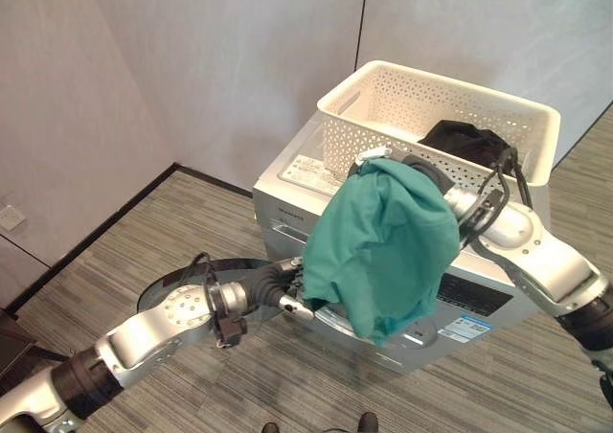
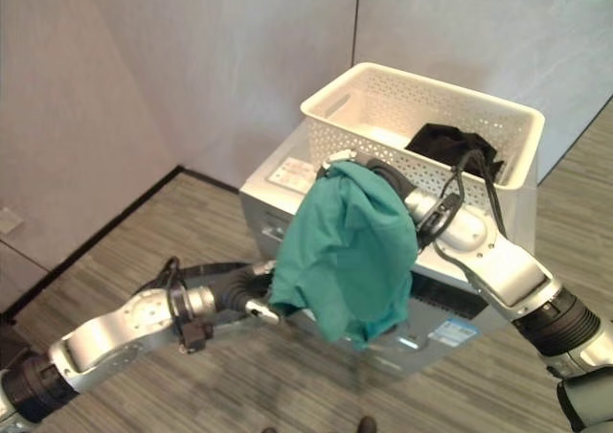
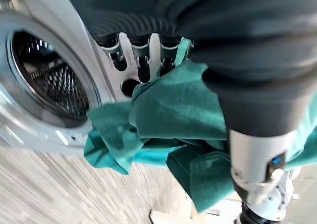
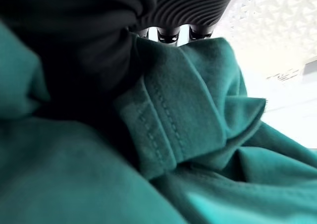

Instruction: Grab the laundry basket,head to the washer,open it,put in the laundry and shut it.

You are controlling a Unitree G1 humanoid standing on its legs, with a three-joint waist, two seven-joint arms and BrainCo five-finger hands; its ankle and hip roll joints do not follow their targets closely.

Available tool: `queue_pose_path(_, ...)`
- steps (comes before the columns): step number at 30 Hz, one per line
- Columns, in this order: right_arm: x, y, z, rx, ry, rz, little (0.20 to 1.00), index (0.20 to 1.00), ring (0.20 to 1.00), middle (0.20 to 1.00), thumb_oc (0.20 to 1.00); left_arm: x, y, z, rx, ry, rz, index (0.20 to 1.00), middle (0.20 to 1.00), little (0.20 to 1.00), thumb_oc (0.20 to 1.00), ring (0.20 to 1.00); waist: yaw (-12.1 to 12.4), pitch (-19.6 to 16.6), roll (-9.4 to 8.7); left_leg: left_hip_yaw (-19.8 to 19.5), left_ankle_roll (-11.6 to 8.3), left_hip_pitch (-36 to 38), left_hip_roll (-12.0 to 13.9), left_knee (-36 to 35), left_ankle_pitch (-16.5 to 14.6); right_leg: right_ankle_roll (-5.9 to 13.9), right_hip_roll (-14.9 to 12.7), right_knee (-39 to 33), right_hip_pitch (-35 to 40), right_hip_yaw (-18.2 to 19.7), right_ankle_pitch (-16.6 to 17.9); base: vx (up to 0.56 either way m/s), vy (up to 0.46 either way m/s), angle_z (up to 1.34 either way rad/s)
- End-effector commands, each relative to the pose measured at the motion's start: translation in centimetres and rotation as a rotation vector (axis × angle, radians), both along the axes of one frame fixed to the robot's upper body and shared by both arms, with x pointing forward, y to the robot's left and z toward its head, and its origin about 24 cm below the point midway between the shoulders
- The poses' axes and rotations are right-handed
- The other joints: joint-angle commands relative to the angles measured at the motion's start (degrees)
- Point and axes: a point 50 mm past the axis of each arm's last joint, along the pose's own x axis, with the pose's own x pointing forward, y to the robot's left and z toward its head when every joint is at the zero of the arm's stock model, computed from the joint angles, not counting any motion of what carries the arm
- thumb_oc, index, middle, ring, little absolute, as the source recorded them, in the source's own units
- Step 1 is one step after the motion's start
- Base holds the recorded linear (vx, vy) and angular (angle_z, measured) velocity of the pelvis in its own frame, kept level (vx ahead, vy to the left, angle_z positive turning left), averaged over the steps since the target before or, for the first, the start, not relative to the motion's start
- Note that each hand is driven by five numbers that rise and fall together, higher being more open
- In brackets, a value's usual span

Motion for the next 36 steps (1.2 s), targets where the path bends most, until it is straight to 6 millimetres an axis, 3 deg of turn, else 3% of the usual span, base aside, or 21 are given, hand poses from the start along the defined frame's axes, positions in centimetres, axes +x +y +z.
queue_pose_path(1,0.5,1.6,3.7,-0.005,-0.158,0.022,0.2,0.2,0.2,0.2,0.2,1.6,-2.1,1.5,-0.046,-0.055,-0.033,1.0,1.0,1.0,1.0,1.0,-0.1,-1.76,-1.16,3.88,1.96,-3.26,-0.25,0.21,0.16,3.84,-5.03,4.21,1.6,-0.41,-6.8,0.0,0.0,0.0)
queue_pose_path(4,0.8,2.5,3.6,-0.018,-0.161,0.03,0.2,0.2,0.2,0.2,0.2,2.6,-4.3,1.2,-0.098,-0.049,-0.021,1.0,1.0,1.0,1.0,1.0,-0.59,-1.26,-0.93,3.87,1.94,-3.67,-0.35,0.21,0.36,3.68,-5.13,4.22,1.41,-0.46,-6.8,0.0,-0.005,0.03)
queue_pose_path(7,1.0,2.8,3.7,-0.021,-0.162,0.03,0.2,0.2,0.2,0.2,0.2,2.8,-5.2,1.2,-0.121,-0.047,-0.022,1.0,1.0,1.0,1.0,1.0,-0.79,-1.04,-0.71,3.9,1.91,-3.91,-0.37,0.21,0.45,3.62,-5.12,4.16,1.31,-0.53,-6.8,0.0,-0.002,0.01)
queue_pose_path(17,1.1,2.6,3.7,-0.003,-0.172,0.001,0.2,0.2,0.2,0.2,0.2,3.5,-5.8,2.7,-0.263,-0.089,0.064,1.0,1.0,1.0,1.0,1.0,-0.78,-0.19,-0.23,4.36,1.69,-4.8,0.08,0.21,0.78,3.21,-4.6,3.63,0.57,-0.67,-6.58,0.0,-0.001,0.0)
queue_pose_path(21,1.0,2.6,3.4,0.027,-0.163,0.0,0.2,0.2,0.2,0.2,0.2,3.5,-6.0,2.2,-0.271,-0.083,0.089,1.0,1.0,1.0,1.0,1.0,-0.87,-0.27,-0.32,4.67,1.61,-4.88,0.45,0.21,0.73,3.01,-4.16,3.15,0.6,-0.45,-6.62,0.0,0.0,0.0)
queue_pose_path(24,1.1,3.3,3.3,0.072,-0.16,0.009,0.2,0.2,0.2,0.2,0.2,4.0,-7.0,2.1,-0.284,-0.081,0.105,1.0,1.0,1.0,1.0,1.0,-1.11,-0.4,-0.39,4.86,1.65,-4.77,0.6,0.21,0.61,2.9,-3.97,2.99,0.55,-0.08,-6.63,0.0,0.0,0.0)
queue_pose_path(29,0.6,5.3,2.6,0.128,-0.128,0.079,0.2,0.2,0.2,0.2,0.2,6.2,-8.1,4.2,-0.292,-0.193,0.172,1.0,1.0,1.0,1.0,1.0,-1.69,-0.4,-0.61,5.1,1.58,-4.82,0.82,0.21,0.51,2.7,-3.63,2.9,0.05,0.35,-6.72,0.0,-0.009,-0.02)
queue_pose_path(30,0.4,5.6,2.4,0.146,-0.114,0.094,0.2,0.2,0.2,0.2,0.2,6.6,-7.8,4.6,-0.293,-0.22,0.193,0.693,0.693,0.693,0.693,0.693,-1.67,-0.29,-0.72,5.19,1.53,-4.91,0.88,0.21,0.57,2.68,-3.53,2.83,-0.09,0.46,-6.71,0.0,-0.01,-0.04)
queue_pose_path(32,0.2,5.8,2.0,0.158,-0.09,0.105,0.2,0.2,0.2,0.2,0.2,7.0,-7.4,4.7,-0.295,-0.234,0.233,0.2,0.2,0.2,0.2,0.2,-1.61,-0.12,-0.87,5.26,1.45,-5.09,0.99,0.21,0.7,2.57,-3.36,2.88,-0.27,0.46,-6.81,0.0,-0.02,-0.06)
queue_pose_path(36,-0.1,5.6,1.7,0.154,-0.077,0.112,0.2,0.2,0.2,0.2,0.2,7.3,-6.4,4.9,-0.288,-0.264,0.268,0.2,0.2,0.2,0.2,0.2,-1.62,-0.03,-0.97,5.21,1.35,-5.28,1.14,0.21,0.82,2.52,-3.21,2.96,-0.43,0.47,-6.89,0.0,-0.004,-0.01)
